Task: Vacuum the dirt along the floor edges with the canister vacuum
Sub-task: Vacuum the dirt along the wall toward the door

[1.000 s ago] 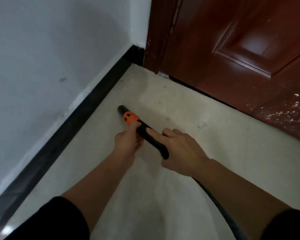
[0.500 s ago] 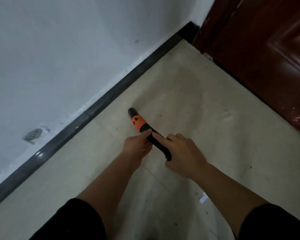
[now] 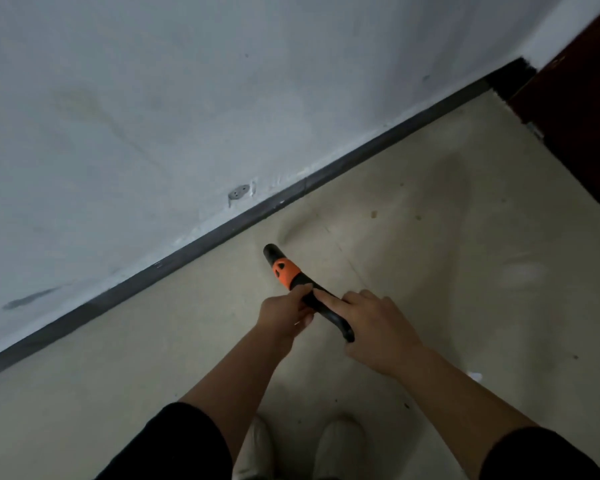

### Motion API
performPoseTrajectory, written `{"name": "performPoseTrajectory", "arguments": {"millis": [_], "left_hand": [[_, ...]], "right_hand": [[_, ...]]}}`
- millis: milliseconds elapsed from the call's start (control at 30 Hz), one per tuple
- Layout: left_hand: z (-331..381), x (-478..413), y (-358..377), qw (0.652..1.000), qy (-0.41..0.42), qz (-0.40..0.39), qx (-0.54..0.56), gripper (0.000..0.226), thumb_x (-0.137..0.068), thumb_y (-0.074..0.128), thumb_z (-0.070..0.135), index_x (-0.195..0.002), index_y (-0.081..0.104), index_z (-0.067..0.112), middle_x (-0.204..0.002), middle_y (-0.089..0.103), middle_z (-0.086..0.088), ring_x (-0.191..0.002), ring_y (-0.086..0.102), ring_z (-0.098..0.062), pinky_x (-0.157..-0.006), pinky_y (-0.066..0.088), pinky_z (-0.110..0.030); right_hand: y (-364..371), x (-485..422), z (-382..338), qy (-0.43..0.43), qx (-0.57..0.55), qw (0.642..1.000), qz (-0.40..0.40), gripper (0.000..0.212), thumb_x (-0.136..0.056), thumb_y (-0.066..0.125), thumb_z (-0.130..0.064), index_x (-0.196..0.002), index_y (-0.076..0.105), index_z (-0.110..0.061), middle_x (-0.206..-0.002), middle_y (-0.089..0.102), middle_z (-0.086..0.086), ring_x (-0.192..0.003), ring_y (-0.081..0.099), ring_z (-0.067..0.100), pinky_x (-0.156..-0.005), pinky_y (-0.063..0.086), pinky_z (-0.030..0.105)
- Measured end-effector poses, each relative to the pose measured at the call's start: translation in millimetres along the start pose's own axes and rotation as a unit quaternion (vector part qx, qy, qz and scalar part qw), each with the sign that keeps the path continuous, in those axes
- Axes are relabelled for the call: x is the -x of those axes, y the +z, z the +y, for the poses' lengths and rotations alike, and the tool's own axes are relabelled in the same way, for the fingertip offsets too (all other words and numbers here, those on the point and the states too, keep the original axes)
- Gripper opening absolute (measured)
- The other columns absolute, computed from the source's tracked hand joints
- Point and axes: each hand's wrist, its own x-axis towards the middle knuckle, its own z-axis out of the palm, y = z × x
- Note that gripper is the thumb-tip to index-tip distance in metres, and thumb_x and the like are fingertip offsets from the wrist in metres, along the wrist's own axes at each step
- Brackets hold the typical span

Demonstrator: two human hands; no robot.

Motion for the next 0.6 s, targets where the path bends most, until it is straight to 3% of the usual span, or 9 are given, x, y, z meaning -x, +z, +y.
{"name": "performPoseTrajectory", "arguments": {"millis": [67,200,333,467,600], "left_hand": [[-3.4,0.4,-14.1,1.000,-0.009,0.004,0.006,0.030,-0.086,0.072,0.020,-0.104,0.069,-0.004,-0.086,0.070,-0.014,-0.060,0.061,-0.014,-0.049,0.050,-0.018],[-20.1,9.3,-32.1,0.999,-0.035,0.002,0.038,0.030,-0.086,0.073,0.020,-0.101,0.068,-0.006,-0.096,0.071,-0.020,-0.070,0.062,-0.021,-0.052,0.052,-0.020],[-33.5,20.4,-36.7,0.995,-0.054,-0.003,0.079,0.031,-0.086,0.073,0.018,-0.099,0.067,-0.010,-0.082,0.066,-0.017,-0.059,0.060,-0.018,-0.053,0.052,-0.021],[-43.9,24.0,-47.3,0.992,-0.060,0.009,0.106,0.023,-0.086,0.073,0.017,-0.088,0.065,-0.005,-0.092,0.067,-0.020,-0.071,0.063,-0.023,-0.064,0.054,-0.025],[-50.7,32.0,-66.5,0.990,-0.067,0.031,0.124,0.030,-0.086,0.072,0.018,-0.095,0.066,-0.010,-0.092,0.065,-0.022,-0.078,0.062,-0.025,-0.064,0.054,-0.026]], "right_hand": [[2.0,-1.5,-12.9,-0.010,0.006,1.000,-0.013,0.093,-0.083,0.062,-0.020,-0.152,0.002,-0.039,-0.111,0.050,0.000,-0.100,0.046,0.021,-0.075,0.035,0.033],[1.5,8.2,-28.5,-0.028,0.023,0.999,-0.037,0.092,-0.082,0.063,-0.018,-0.153,0.007,-0.036,-0.110,0.052,0.001,-0.098,0.047,0.021,-0.074,0.035,0.033],[-3.8,19.8,-35.3,-0.040,0.034,0.997,-0.059,0.090,-0.081,0.062,-0.018,-0.153,0.011,-0.036,-0.107,0.053,0.000,-0.094,0.047,0.022,-0.070,0.034,0.031],[-5.0,22.3,-47.6,-0.054,0.047,0.994,-0.080,0.090,-0.081,0.060,-0.017,-0.153,0.008,-0.036,-0.107,0.052,0.001,-0.095,0.047,0.023,-0.070,0.035,0.033],[-3.5,22.1,-63.9,-0.079,0.058,0.991,-0.094,0.086,-0.086,0.056,-0.018,-0.152,0.005,-0.038,-0.113,0.050,0.001,-0.099,0.045,0.022,-0.072,0.033,0.033]]}}
